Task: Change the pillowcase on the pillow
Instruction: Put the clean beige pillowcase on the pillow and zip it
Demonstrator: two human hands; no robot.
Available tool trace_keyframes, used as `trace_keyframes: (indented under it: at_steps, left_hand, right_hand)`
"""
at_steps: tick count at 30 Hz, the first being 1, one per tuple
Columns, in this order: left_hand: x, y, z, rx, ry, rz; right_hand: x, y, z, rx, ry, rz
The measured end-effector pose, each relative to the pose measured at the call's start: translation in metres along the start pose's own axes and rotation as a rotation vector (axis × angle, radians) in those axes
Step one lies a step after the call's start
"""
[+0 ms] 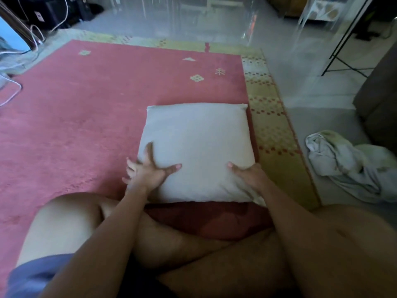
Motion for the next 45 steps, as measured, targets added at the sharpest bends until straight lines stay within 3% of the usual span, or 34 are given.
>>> trace_keyframes:
  at_steps: [3, 6, 11, 16, 18, 21, 23, 24, 26, 28, 36, 42, 45]
  left_hand:
    - [-0.016, 0.006, -0.007, -0.071, 0.164, 0.070]
    - [-0.011, 0.007, -0.008, -0.026, 0.098, 0.050]
    - [0.007, 0.004, 0.005, 0.204, -0.003, -0.051]
    - [-0.010, -0.009, -0.009, -0.031, 0.116, -0.175]
    - [-0.008, -0.007, -0.010, -0.036, 0.118, -0.163]
    - [0.006, -0.003, -0.002, 0.123, -0.117, -0.174]
    - [0.018, -0.012, 0.005, 0.132, -0.360, -0.215]
    - [0.020, -0.020, 0.008, 0.093, -0.428, -0.264]
    - [0.019, -0.030, 0.008, 0.018, -0.444, -0.352]
    - [0.014, -0.031, 0.004, -0.045, -0.427, -0.391]
    - [0.006, -0.026, 0.003, -0.084, -0.495, -0.544]
    - [0.000, -0.019, 0.005, -0.071, -0.526, -0.571]
    - [0.002, -0.006, 0.006, -0.164, -0.552, -0.534]
  right_hand:
    - [0.005, -0.006, -0.004, 0.025, 0.010, -0.102]
    - [0.007, -0.007, -0.016, 0.034, 0.079, -0.144]
    - [0.014, -0.005, -0.028, 0.062, 0.101, -0.226]
    - [0.016, -0.008, -0.029, -0.023, 0.116, -0.109]
    - [0.009, -0.005, -0.018, -0.032, 0.076, -0.013]
    - [-0.015, 0.003, 0.002, 0.157, 0.136, 0.331]
    - [-0.044, 0.000, 0.020, 0.399, 0.435, 0.508]
    - [-0.057, -0.008, 0.027, 0.415, 0.614, 0.523]
    - [-0.066, -0.034, 0.036, 0.201, 0.787, 0.531]
    - [-0.052, -0.054, 0.037, 0.021, 0.726, 0.580]
    - [-0.034, -0.035, 0.023, -0.074, 0.729, 0.863]
    - [-0.022, -0.017, 0.024, -0.026, 0.683, 1.008]
    - [-0.027, -0.005, 0.026, -0.118, 0.640, 1.062]
Point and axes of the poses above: each hand's wrist, its own z-axis away from the middle knuckle, its own y-axis out of the back of the hand, x = y × z, the point moved 2 cm from there along -z, towards the middle knuckle, and after that the axes turned 8 degrees about x, right-handed, at the moved point
